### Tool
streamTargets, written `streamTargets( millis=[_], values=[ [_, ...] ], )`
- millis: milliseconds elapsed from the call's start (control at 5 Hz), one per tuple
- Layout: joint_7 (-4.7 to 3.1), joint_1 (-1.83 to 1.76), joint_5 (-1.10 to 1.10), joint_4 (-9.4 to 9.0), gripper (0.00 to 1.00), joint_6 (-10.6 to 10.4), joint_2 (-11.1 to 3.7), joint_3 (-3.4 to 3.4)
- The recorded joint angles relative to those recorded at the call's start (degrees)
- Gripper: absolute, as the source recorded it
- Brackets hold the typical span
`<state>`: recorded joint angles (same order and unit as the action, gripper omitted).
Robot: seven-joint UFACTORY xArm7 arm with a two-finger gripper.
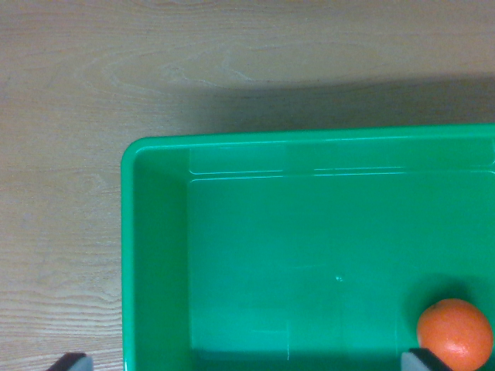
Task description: Pick fruit
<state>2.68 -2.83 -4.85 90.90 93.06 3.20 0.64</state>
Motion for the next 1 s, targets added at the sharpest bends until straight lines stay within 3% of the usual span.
streamTargets(
  millis=[800, 1000],
  values=[
    [0.01, 0.03, 0.00, -0.10, 0.00, -0.11, -0.03, 0.01],
    [0.06, 0.17, 0.03, -0.55, 0.00, -0.58, -0.14, 0.09]
  ],
)
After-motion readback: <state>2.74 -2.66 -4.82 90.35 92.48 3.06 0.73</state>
